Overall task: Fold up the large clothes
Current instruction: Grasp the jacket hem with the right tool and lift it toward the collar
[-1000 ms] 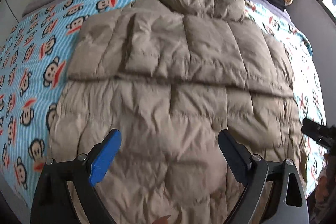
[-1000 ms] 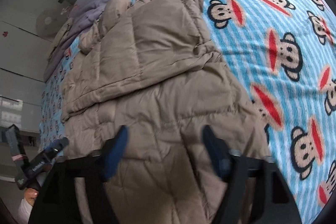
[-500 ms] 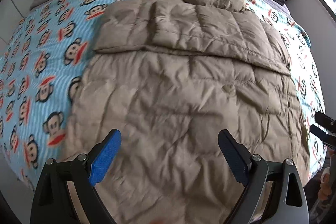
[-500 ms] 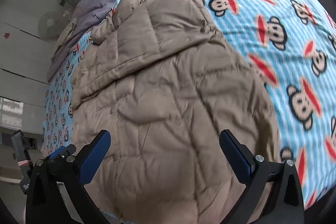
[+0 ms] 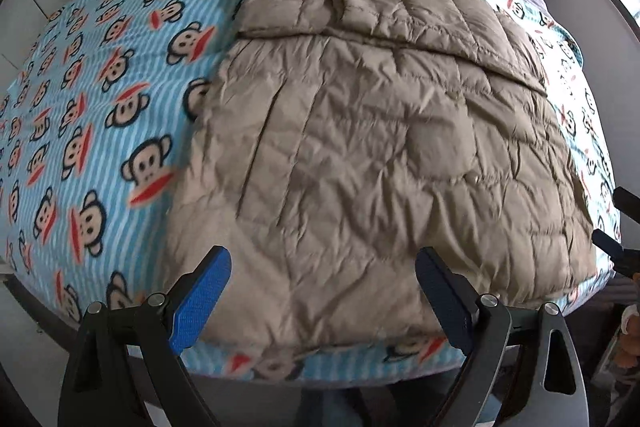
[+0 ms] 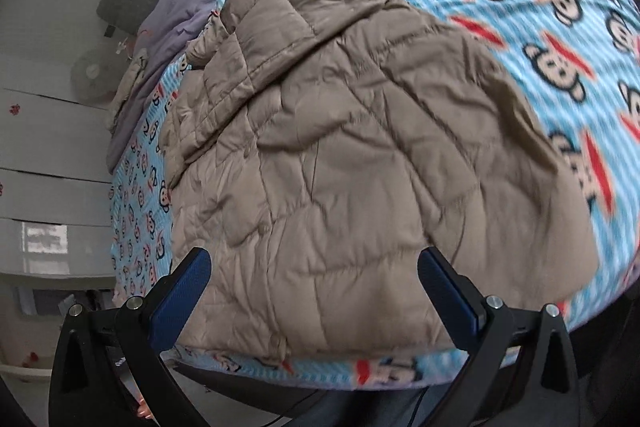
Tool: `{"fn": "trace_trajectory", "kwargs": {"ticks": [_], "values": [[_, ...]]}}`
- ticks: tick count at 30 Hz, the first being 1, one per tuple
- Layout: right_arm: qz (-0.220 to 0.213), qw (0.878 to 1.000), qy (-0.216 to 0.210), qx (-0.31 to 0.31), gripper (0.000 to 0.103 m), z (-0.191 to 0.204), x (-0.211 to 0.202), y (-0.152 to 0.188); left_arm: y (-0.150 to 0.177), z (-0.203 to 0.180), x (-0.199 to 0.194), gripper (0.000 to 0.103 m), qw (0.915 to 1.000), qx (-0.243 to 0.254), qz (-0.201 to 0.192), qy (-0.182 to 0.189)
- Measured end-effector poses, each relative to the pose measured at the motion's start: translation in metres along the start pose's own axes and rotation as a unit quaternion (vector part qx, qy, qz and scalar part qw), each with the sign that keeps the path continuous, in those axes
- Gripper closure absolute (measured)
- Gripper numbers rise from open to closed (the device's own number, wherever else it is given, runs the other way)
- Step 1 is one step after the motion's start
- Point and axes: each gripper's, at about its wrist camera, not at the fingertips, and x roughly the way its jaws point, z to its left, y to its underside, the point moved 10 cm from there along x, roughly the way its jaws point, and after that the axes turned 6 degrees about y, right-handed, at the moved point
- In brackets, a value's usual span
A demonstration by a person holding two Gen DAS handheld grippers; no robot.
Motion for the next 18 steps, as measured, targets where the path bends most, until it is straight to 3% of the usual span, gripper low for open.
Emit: {"fn": "trace_trajectory", "kwargs": {"ticks": [10, 18], "values": [[0.019, 0.999, 0.012, 0.045, 0.0, -0.02, -0.011, 0.041, 0.025, 0.012, -0.001, 0.009, 0.9999, 0.006, 0.014, 0.001], [0.049, 0.998, 0.017, 0.046, 0.0, -0.031, -0.012, 0.044, 0.031, 0.013, -0.009, 0.009, 0.9999, -0.014, 0.003, -0.007]]}}
